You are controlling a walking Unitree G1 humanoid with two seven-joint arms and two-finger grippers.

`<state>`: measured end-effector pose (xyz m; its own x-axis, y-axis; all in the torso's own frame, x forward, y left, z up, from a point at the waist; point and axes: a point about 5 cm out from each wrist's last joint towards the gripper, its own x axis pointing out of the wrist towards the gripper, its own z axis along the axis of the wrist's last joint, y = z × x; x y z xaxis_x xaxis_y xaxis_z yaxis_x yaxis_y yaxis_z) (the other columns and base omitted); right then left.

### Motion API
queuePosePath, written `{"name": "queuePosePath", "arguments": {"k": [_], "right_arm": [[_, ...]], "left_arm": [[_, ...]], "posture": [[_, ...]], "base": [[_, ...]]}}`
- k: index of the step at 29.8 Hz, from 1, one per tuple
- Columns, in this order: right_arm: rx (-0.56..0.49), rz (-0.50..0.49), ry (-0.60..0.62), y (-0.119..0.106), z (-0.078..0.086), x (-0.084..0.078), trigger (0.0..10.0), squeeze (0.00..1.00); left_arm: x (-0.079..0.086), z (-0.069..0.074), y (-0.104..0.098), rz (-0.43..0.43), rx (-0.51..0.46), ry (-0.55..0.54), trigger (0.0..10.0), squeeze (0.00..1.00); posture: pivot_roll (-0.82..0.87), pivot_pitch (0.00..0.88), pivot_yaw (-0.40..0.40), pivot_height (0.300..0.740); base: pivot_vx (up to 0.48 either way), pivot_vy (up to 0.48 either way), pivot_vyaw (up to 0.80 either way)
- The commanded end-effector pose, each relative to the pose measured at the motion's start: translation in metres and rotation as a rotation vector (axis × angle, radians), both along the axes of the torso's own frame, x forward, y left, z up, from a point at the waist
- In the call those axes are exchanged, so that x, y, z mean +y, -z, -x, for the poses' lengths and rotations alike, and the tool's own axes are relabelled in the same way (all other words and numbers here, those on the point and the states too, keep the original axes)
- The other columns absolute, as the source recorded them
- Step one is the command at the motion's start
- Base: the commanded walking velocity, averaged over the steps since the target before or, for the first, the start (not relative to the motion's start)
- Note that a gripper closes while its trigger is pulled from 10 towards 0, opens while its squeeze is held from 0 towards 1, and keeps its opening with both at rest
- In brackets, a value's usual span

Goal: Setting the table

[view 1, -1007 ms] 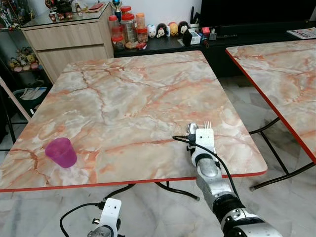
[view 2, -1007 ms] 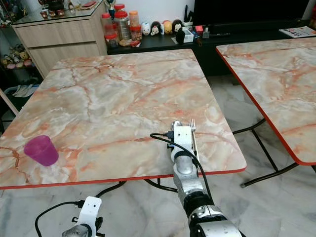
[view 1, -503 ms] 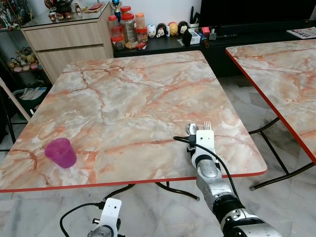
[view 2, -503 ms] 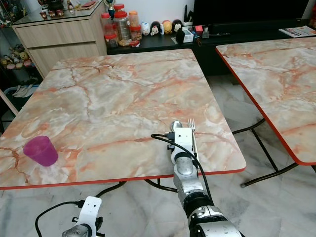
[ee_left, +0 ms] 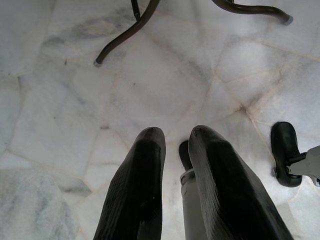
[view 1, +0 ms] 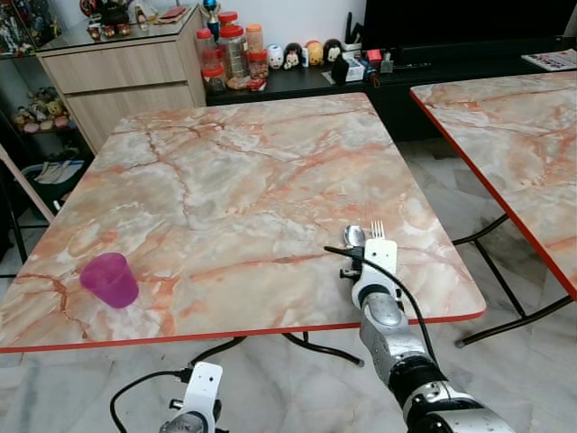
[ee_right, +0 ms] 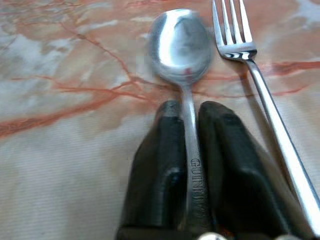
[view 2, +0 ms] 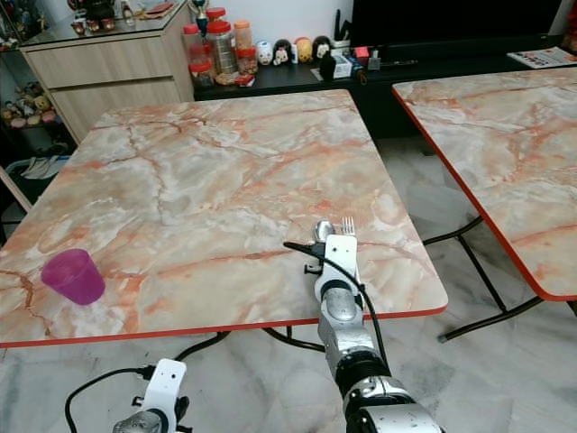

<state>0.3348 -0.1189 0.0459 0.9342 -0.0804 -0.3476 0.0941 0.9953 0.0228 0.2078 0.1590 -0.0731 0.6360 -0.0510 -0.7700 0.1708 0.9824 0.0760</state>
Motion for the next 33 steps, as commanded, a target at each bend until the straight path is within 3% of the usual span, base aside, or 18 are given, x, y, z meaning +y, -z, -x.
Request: {"name": "queuePosePath", "arguments": {"k": [1, 14, 19, 20, 21, 22, 27, 30, 33], "right_arm": [[0.026, -0.027, -0.029, 0.003, 0.001, 0.009, 0.0, 0.0], [-0.009, -0.027, -0.083, -0.002, -0.001, 0.016, 0.0, 0.0], [-0.127, -0.036, -0.159, -0.02, -0.007, 0.029, 0.0, 0.0], [-0.207, -0.01, -0.204, -0.03, -0.01, 0.034, 3.4, 0.0], [-0.235, 0.001, -0.217, -0.034, -0.01, 0.036, 3.4, 0.0], [-0.262, 0.014, -0.231, -0.037, -0.011, 0.038, 10.0, 0.0], [-0.432, 0.016, -0.276, -0.06, -0.012, 0.045, 10.0, 0.0], [-0.472, 0.029, -0.293, -0.065, -0.011, 0.047, 10.0, 0.0], [-0.522, 0.11, -0.352, -0.067, -0.008, 0.052, 10.0, 0.0]], "left_arm": [[0.004, 0.001, 0.001, -0.01, 0.02, 0.001, 10.0, 0.0], [0.004, 0.001, 0.001, -0.018, 0.024, 0.001, 10.0, 0.0], [0.004, 0.001, 0.001, -0.02, 0.024, -0.001, 10.0, 0.0], [0.004, 0.001, 0.001, -0.02, 0.024, -0.001, 10.0, 0.0], [0.004, 0.001, 0.001, -0.021, 0.024, -0.002, 10.0, 0.0], [0.004, 0.001, 0.001, -0.021, 0.023, -0.002, 10.0, 0.0], [0.004, 0.002, 0.001, -0.031, 0.015, -0.01, 10.0, 0.0], [0.004, 0.002, 0.001, -0.037, 0.014, -0.004, 10.0, 0.0], [0.004, 0.003, 0.002, -0.046, 0.014, 0.008, 10.0, 0.0]], "posture": [[-0.06, 0.0, 0.079, 0.74], [-0.06, 0.0, 0.077, 0.74], [-0.06, 0.0, 0.075, 0.74], [-0.06, 0.0, 0.072, 0.74], [-0.06, 0.0, 0.072, 0.74], [-0.06, 0.0, 0.072, 0.74], [-0.06, 0.0, 0.066, 0.74], [-0.06, 0.0, 0.065, 0.74], [-0.07, 0.0, 0.064, 0.74]], "base": [[0.0, 0.0, 0.0], [0.0, 0.0, 0.0], [0.0, 0.0, 0.0], [0.0, 0.0, 0.0], [0.0, 0.0, 0.0], [0.0, 0.0, 0.0], [0.0, 0.0, 0.0], [0.0, 0.0, 0.0], [0.0, -0.435, 0.0]]}}
